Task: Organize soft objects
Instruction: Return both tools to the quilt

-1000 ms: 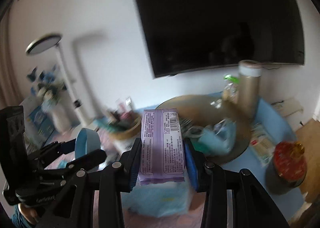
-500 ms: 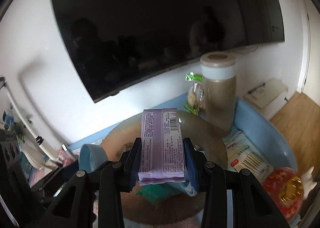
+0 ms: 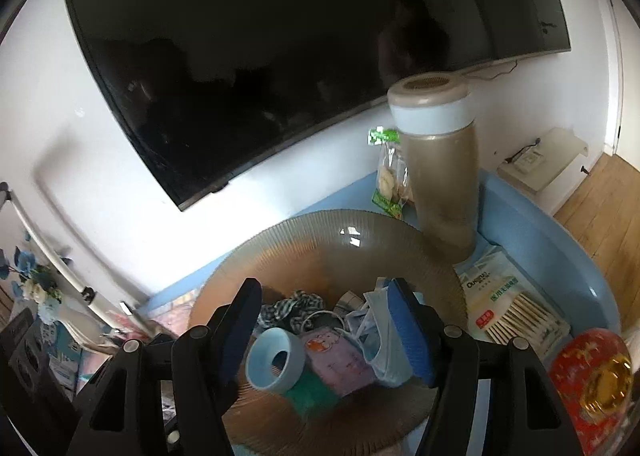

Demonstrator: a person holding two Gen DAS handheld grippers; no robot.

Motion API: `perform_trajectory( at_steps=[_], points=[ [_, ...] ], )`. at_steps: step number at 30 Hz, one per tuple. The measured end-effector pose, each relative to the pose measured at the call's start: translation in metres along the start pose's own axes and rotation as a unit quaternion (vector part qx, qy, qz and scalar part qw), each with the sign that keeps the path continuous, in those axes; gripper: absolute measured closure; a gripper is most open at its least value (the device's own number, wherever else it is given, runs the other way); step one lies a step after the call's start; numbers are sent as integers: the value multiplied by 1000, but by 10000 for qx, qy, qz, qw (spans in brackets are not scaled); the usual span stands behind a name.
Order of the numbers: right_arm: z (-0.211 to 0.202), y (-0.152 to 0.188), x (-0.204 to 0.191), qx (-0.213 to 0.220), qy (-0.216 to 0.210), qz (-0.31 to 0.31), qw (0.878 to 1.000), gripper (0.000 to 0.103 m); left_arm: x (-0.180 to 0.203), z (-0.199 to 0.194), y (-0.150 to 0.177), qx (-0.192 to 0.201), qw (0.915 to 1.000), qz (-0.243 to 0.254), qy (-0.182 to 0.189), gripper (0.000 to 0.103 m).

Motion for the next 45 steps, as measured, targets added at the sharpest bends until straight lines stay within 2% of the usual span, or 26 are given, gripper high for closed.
perform_trajectory(
  at_steps=[4, 7, 9, 11, 12, 16, 21, 27, 32, 39, 45],
  points=[
    [-27, 7, -9, 139, -4, -23, 9999, 37, -5, -51, 15, 236, 9997, 109, -43, 14],
    [-44, 16, -22, 184, -118, -62, 9997, 35, -18, -90, 28, 349, 9993, 13, -102, 14],
    [-53, 27, -35, 150, -200, -120, 9996, 29, -32, -111, 35, 409, 9990, -71, -181, 13],
    [-57, 42, -50, 44, -327, -181, 9993, 13, -50, -136, 47, 360, 9990, -34, -276, 0],
    [-57, 51, -57, -12, -392, -220, 9990, 13, -57, -141, 52, 326, 9990, -2, -293, 0],
    [-54, 93, -97, -313, -875, -558, 9941, 13, -101, -175, 88, 322, 9961, -201, -798, 0],
    [-55, 141, -162, -677, -1342, -1371, 9791, 13, -152, -194, 126, 64, 9918, -662, -1090, 0],
    [-42, 189, -219, -951, -1575, -2090, 9605, 13, -205, -212, 171, -159, 9813, -1098, -1573, 0],
    [-14, 225, -242, -1107, -1410, -2624, 9482, 13, -238, -215, 199, -310, 9730, -1204, -1947, 0],
    [27, 260, -237, -1527, -1294, -2675, 9425, 13, -269, -214, 232, -456, 9667, -1622, -1925, 0],
    [35, 269, -238, -1476, -1137, -2907, 9385, 10, -291, -222, 245, -202, 9620, -2259, -1523, 0]
  ],
)
Point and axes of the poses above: each gripper's, at about its wrist camera, not at the fingertips, and z roughly the way its jaws point, x to its right, y to its underside, the point moved 5 cm from there along z, roughly the way its jaws point
